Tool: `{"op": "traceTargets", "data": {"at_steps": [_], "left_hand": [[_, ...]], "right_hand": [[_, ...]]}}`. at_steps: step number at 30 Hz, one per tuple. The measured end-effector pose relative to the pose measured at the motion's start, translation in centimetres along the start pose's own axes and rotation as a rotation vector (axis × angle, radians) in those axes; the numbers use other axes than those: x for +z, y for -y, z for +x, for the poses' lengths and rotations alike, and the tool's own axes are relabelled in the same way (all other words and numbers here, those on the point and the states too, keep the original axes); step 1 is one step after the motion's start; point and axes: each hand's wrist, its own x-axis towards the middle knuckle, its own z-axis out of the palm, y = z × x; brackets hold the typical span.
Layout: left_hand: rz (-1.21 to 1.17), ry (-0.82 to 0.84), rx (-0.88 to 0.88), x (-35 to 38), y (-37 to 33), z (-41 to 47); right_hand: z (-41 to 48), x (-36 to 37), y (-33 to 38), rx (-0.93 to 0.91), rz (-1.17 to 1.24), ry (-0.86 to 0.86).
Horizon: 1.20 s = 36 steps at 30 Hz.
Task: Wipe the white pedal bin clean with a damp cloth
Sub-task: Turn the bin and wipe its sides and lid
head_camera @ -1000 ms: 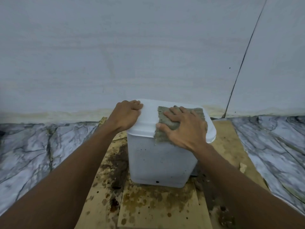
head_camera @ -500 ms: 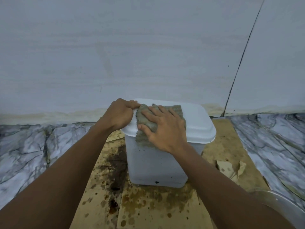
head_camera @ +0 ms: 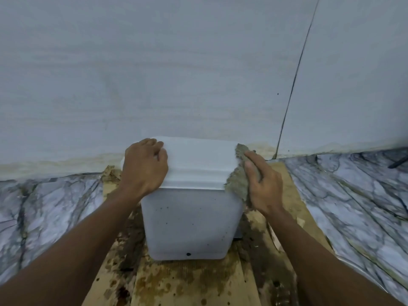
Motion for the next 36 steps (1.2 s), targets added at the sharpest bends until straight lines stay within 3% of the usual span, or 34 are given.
{"op": "traceTargets", "data": {"at_steps": [3, 6, 8, 15, 23, 27, 36], "left_hand": [[0.025, -0.008, -0.005, 0.1, 0.3, 0.1], [0.028, -0.01, 0.003, 0.0, 0.5, 0.1], [0.031, 0.0, 0.021, 0.0, 0.3, 0.0], [0.017, 0.036, -0.016, -0.5, 0.4, -0.4], [-0.007, 0.055, -0.047, -0.2, -1.1, 0.2], [-0.035, 0.081, -0.073, -0.3, -0.5, 1.0], [-0.359, 0.101, -0.354, -0.6, 0.5, 3.8]], "right_hand": [[0.1, 1.8, 1.8, 0.047, -0.052, 0.0], [-0.6, 3.8, 4.9, -0.171, -0.424, 0.081], [-1.3, 5.1, 7.0, -0.287, -0.512, 0.143], [-1.0, 6.3, 7.8, -0.424, -0.512, 0.284], [2.0, 2.6, 5.9, -0.2, -0.476, 0.404], [2.2, 3.9, 7.3, -0.231, -0.563, 0.389], [1.5, 8.5, 9.7, -0.388, -0.534, 0.416]]}}
